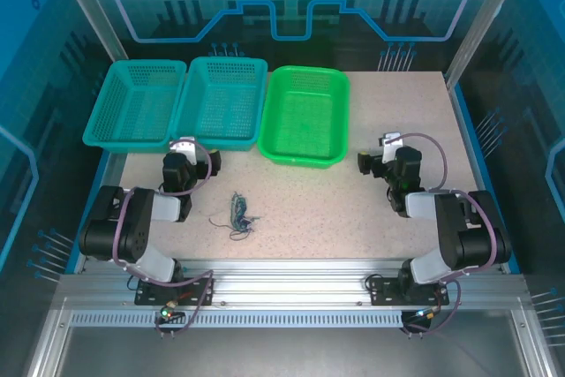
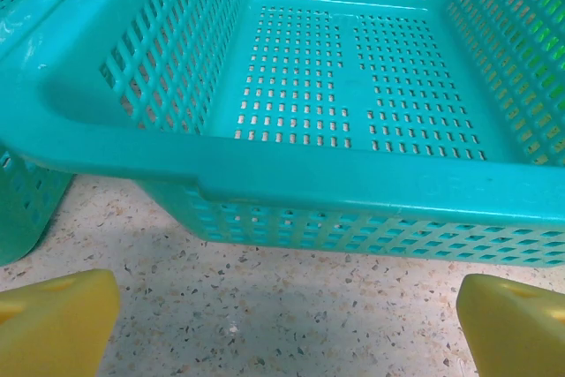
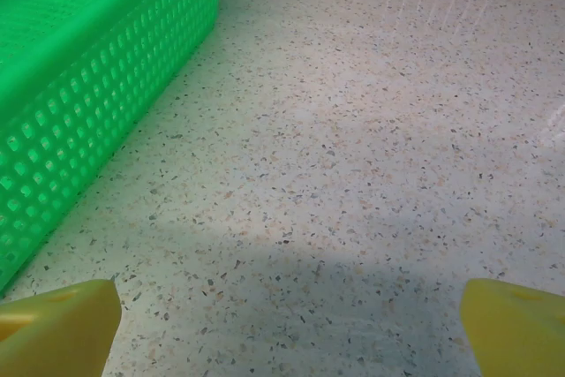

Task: Untangle the cables

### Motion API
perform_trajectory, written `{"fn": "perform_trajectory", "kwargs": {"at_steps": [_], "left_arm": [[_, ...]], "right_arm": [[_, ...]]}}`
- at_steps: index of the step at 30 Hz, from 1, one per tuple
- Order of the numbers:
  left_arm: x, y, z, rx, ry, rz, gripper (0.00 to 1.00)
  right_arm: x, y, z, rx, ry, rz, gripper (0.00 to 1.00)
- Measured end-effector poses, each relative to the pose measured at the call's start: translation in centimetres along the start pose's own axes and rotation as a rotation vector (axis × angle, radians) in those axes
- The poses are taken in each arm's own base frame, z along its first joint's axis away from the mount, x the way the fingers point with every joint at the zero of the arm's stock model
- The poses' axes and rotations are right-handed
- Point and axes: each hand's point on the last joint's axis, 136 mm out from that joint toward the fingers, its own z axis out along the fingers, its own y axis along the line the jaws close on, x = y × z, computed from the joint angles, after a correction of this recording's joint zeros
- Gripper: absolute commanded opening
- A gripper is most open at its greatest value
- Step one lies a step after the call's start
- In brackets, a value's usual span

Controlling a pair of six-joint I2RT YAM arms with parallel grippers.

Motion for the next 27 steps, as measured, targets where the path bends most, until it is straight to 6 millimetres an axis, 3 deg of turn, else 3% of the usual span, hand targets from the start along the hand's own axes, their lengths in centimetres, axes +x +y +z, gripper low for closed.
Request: {"fn": "perform_trajectory", "kwargs": {"at_steps": [11, 17, 20, 23, 27], "left_arm": [[-0.1, -0.2, 0.0, 0.009, -0.008, 0.0, 0.99], [0.0, -0.2, -1.1, 0.019, -0.041, -0.001, 0.99], [-1.1, -0.5, -1.7, 0.025, -0.072, 0.002, 0.99], [-2.7, -1.5, -2.4, 0.043, -0.123, 0.025, 0.99], [-4.4, -4.3, -4.1, 0.073, -0.159, 0.104, 0.99]], "right_arm": [[0.0, 0.0, 0.0, 0.0, 0.0, 0.0, 1.0], [0.0, 0.4, 0.0, -0.021, 0.007, -0.008, 1.0], [-0.4, 0.1, -0.6, 0.007, 0.021, -0.003, 1.0], [-2.6, -1.1, -2.4, 0.074, 0.007, 0.045, 1.0], [-7.2, -2.1, -6.3, 0.118, -0.039, 0.174, 1.0]]}}
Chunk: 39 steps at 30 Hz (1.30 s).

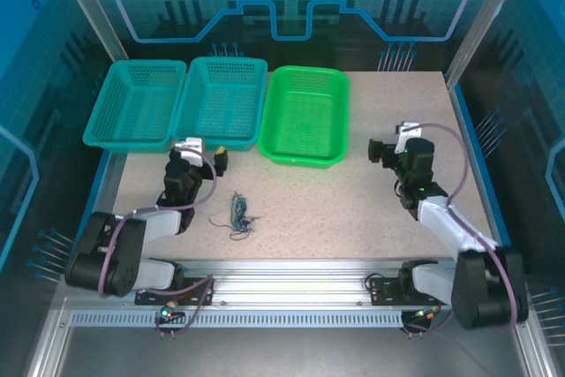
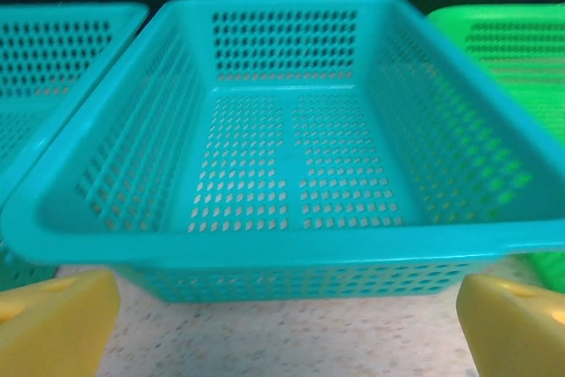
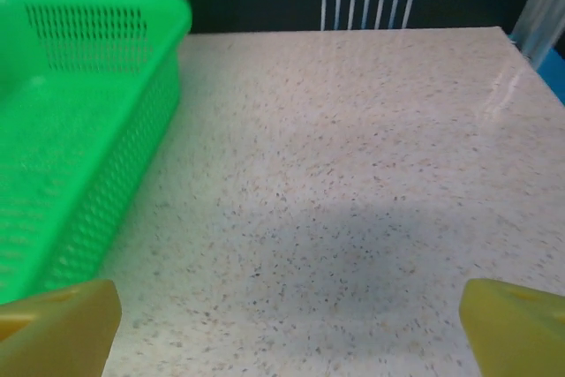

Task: Untangle the cables

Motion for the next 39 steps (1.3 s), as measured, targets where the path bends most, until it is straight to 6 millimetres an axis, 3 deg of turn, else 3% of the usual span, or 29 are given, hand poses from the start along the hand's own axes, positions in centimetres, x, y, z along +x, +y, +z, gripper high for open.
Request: {"fn": "perform_trajectory", "kwargs": {"at_steps": [3, 6, 10, 13, 15, 18, 21, 25, 32, 36, 39], "left_arm": [[-2.5, -1.7, -0.8, 0.028, -0.002, 0.022, 0.99], [-6.5, -2.6, -1.8, 0.039, -0.018, -0.002, 0.99], [-10.8, -4.0, -3.7, 0.089, -0.008, -0.107, 0.96], [-11.8, -6.0, -4.8, 0.153, 0.061, -0.212, 0.93], [-11.0, -8.3, -5.6, 0.213, 0.137, -0.256, 0.9], [-8.0, -11.8, -7.2, 0.291, 0.289, -0.291, 0.81], [-4.6, -12.5, -8.6, 0.28, 0.441, -0.318, 0.7], [-1.1, -10.5, -8.9, 0.144, 0.589, -0.335, 0.64], [4.0, -4.1, -7.4, -0.097, 0.743, -0.558, 0.54], [6.6, -3.7, -7.6, -0.135, 0.833, -0.673, 0.43], [8.0, -3.0, -7.8, -0.196, 0.883, -0.746, 0.43]], "right_arm": [[-3.5, 0.5, -2.8, -0.026, -0.005, 0.105, 1.0], [-5.2, 2.0, -4.9, -0.101, 0.046, 0.17, 1.0], [-4.1, 5.3, -6.4, -0.22, 0.188, 0.187, 1.0], [-1.9, 8.3, -7.2, -0.291, 0.304, 0.172, 1.0], [-0.1, 9.8, -7.6, -0.32, 0.377, 0.161, 1.0], [2.7, 12.3, -7.8, -0.363, 0.494, 0.134, 1.0], [5.5, 16.0, -8.1, -0.426, 0.6, 0.071, 1.0], [9.0, 20.9, -9.3, -0.526, 0.697, -0.014, 1.0], [12.6, 28.7, -10.2, -0.667, 0.739, -0.128, 1.0], [14.5, 34.1, -10.2, -0.75, 0.732, -0.179, 1.0], [16.1, 37.0, -9.5, -0.765, 0.731, -0.207, 1.0]]}}
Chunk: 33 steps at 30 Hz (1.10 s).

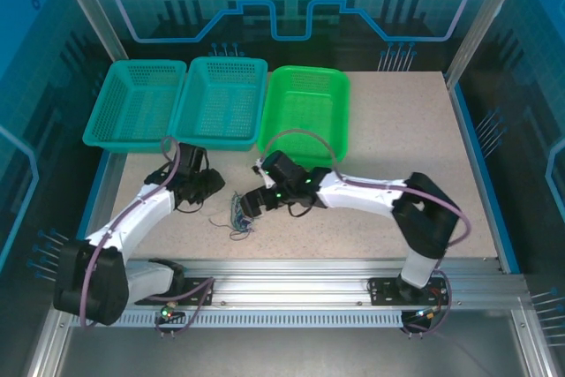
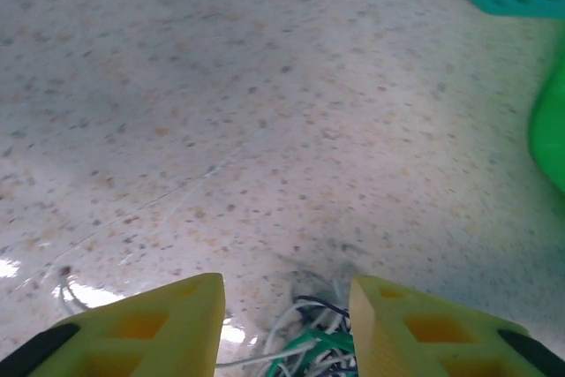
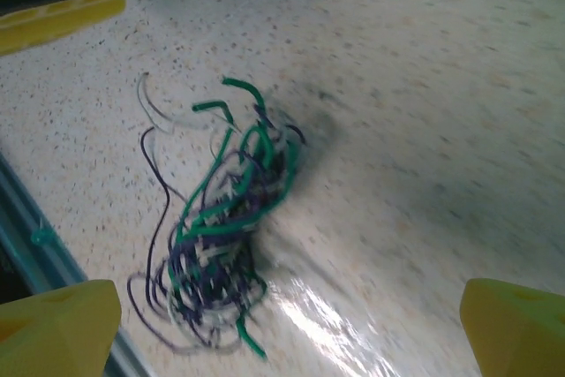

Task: Untangle the cables

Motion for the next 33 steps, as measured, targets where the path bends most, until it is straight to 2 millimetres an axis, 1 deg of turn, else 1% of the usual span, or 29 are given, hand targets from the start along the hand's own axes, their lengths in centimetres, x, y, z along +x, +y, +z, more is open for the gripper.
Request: {"fn": "perform_trajectory", "kwargs": {"at_steps": [2, 4, 6, 9, 10, 12, 13, 14, 16, 18, 19, 21, 23, 24, 26, 28, 29, 30, 32, 33], "left_arm": [[0.0, 0.7, 0.2, -0.022, 0.01, -0.037, 0.47], [0.2, 1.1, 0.2, -0.02, 0.01, -0.053, 0.54], [0.5, 1.4, -0.1, -0.012, 0.002, -0.056, 0.59], [0.0, 1.5, -1.2, 0.004, -0.05, -0.049, 0.66], [-0.3, 1.4, -1.8, 0.016, -0.077, -0.041, 0.68], [-1.1, 1.0, -2.9, 0.049, -0.128, -0.031, 0.71], [-1.4, 0.7, -3.5, 0.066, -0.153, -0.024, 0.74], [-1.7, 0.4, -4.0, 0.088, -0.175, -0.01, 0.76], [-2.1, -0.2, -4.8, 0.12, -0.204, 0.023, 0.77], [-2.2, -1.0, -5.3, 0.156, -0.218, 0.083, 0.77], [-2.2, -1.4, -5.4, 0.177, -0.217, 0.114, 0.77], [-1.7, -3.0, -5.7, 0.245, -0.206, 0.21, 0.78], [-0.4, -6.0, -6.6, 0.362, -0.205, 0.379, 0.79], [0.5, -7.6, -7.2, 0.426, -0.214, 0.479, 0.79], [3.7, -11.4, -9.2, 0.591, -0.242, 0.721, 0.8], [7.1, -14.1, -11.0, 0.735, -0.253, 0.923, 0.83], [8.5, -15.1, -11.7, 0.795, -0.257, 1.01, 0.84], [9.5, -15.6, -11.9, 0.827, -0.255, 1.074, 0.85], [11.6, -16.7, -11.7, 0.866, -0.245, 1.219, 0.87], [12.5, -17.1, -11.4, 0.871, -0.24, 1.275, 0.88]], "right_arm": [[-0.2, 0.5, 1.7, 0.014, 0.007, -0.019, 0.96], [-0.6, 0.9, 3.5, 0.031, 0.014, -0.039, 0.89], [-0.7, 1.0, 5.2, 0.042, 0.022, -0.063, 0.79], [-0.2, 0.4, 6.6, 0.064, 0.047, -0.069, 0.63], [-0.1, 0.3, 7.0, 0.07, 0.055, -0.072, 0.57], [0.0, 0.2, 7.7, 0.07, 0.064, -0.077, 0.4], [0.1, 0.2, 7.7, 0.068, 0.067, -0.084, 0.26], [0.0, 0.2, 7.7, 0.063, 0.068, -0.082, 0.14], [-0.4, 0.4, 7.4, 0.031, 0.06, -0.076, 0.03], [-0.4, 0.1, 6.2, 0.0, 0.05, -0.067, 0.01], [-0.3, -0.4, 5.1, -0.01, 0.049, -0.062, 0.02], [-0.3, -1.8, 2.5, -0.017, 0.041, -0.046, 0.01], [-1.3, -3.2, -0.9, -0.028, 0.01, -0.033, 0.0], [-2.0, -3.8, -2.6, -0.033, -0.013, -0.029, 0.0], [-3.9, -4.8, -6.5, -0.044, -0.074, -0.038, 0.0], [-5.0, -5.6, -9.6, -0.04, -0.125, -0.061, 0.0], [-5.1, -5.7, -10.8, -0.037, -0.137, -0.075, 0.0], [-5.0, -5.8, -11.8, -0.034, -0.14, -0.089, 0.0], [-4.4, -5.7, -13.1, -0.037, -0.128, -0.115, 0.0], [-4.1, -5.7, -13.4, -0.038, -0.119, -0.123, 0.0]]}}
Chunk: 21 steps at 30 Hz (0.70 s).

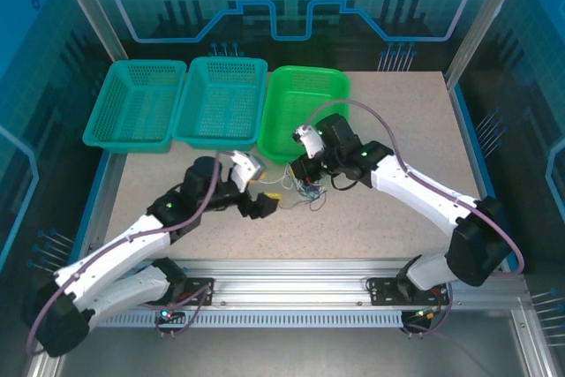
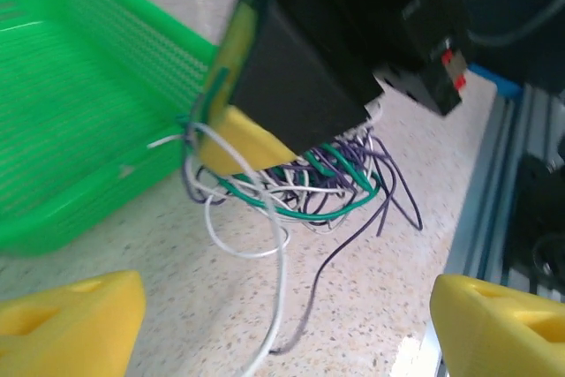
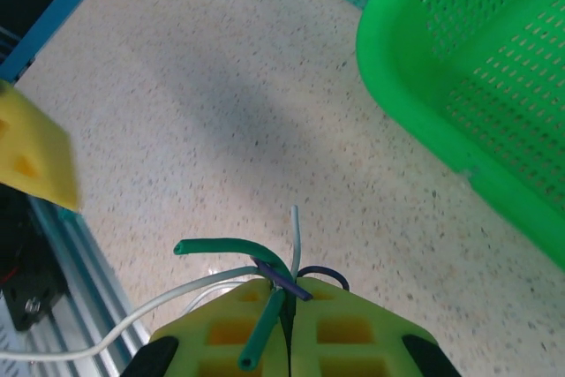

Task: Untangle the cables

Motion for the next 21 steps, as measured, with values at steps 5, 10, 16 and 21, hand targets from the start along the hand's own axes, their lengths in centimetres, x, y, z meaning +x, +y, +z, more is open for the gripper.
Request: {"fn": "perform_trajectory", "kwargs": {"at_steps": [5, 10, 16, 21], "left_arm": [[0.1, -1.1, 2.7, 0.015, 0.057, 0.223, 0.93], [-1.0, 0.2, 3.5, -0.049, 0.042, 0.329, 0.6], [-2.2, 0.4, 3.8, -0.066, 0.0, 0.346, 0.0], [-3.0, 0.7, 3.6, -0.088, -0.034, 0.286, 0.0]], "right_arm": [[1.3, 0.4, -1.3, -0.009, 0.04, -0.027, 0.0], [1.6, 0.9, -2.0, -0.025, 0.046, -0.028, 0.0], [2.0, 1.1, -2.1, -0.038, 0.052, -0.026, 0.11], [2.8, 0.7, -1.1, 0.017, 0.065, -0.03, 0.59]]}}
